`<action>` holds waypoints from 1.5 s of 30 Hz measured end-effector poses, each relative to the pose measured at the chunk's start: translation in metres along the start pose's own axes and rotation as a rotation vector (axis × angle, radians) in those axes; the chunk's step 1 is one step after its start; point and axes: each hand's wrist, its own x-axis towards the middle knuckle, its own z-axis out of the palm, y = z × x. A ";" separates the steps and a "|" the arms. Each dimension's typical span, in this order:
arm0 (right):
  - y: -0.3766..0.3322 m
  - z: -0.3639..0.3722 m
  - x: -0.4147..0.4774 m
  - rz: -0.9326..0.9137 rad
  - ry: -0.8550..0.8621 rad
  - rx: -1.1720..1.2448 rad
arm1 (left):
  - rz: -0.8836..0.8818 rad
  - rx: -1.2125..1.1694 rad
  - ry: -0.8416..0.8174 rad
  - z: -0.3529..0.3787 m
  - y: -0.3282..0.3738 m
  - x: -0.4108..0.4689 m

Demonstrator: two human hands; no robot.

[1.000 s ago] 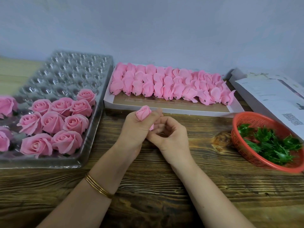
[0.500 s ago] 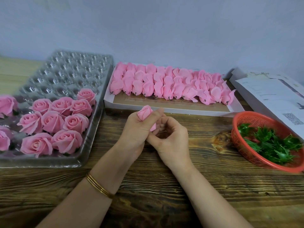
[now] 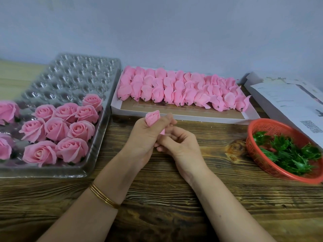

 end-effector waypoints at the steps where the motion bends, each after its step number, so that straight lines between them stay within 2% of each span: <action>1: 0.000 0.000 -0.001 -0.026 0.006 -0.035 | 0.005 -0.005 0.012 0.000 -0.001 0.000; 8: 0.001 0.001 -0.003 -0.201 0.115 -0.303 | 0.031 -0.006 0.052 0.001 -0.006 0.002; 14: -0.002 0.002 -0.005 -0.248 0.082 -0.321 | 0.022 0.011 -0.010 -0.001 -0.004 0.002; 21: -0.005 0.002 -0.004 -0.117 0.004 -0.218 | 0.005 0.073 -0.078 -0.004 0.000 0.001; 24: -0.004 0.001 -0.003 -0.037 -0.004 -0.175 | 0.028 0.125 -0.056 -0.007 -0.002 0.003; 27: -0.007 -0.003 -0.001 0.085 -0.030 -0.008 | 0.081 0.177 -0.014 -0.007 -0.006 0.004; 29: -0.009 -0.004 0.000 0.097 0.001 0.037 | 0.109 0.200 0.015 -0.006 -0.007 0.003; 34: -0.010 -0.004 -0.003 -0.044 0.236 -0.040 | 0.221 0.376 0.106 -0.006 -0.008 0.002; 36: -0.012 -0.005 -0.004 -0.111 0.290 -0.085 | 0.260 0.474 0.088 -0.006 -0.007 0.001; 41: -0.017 -0.004 -0.007 -0.245 0.345 -0.114 | 0.289 0.617 0.025 -0.005 -0.010 -0.001; 45: -0.019 -0.003 -0.008 -0.257 0.300 -0.105 | 0.268 0.657 0.006 -0.005 -0.011 0.000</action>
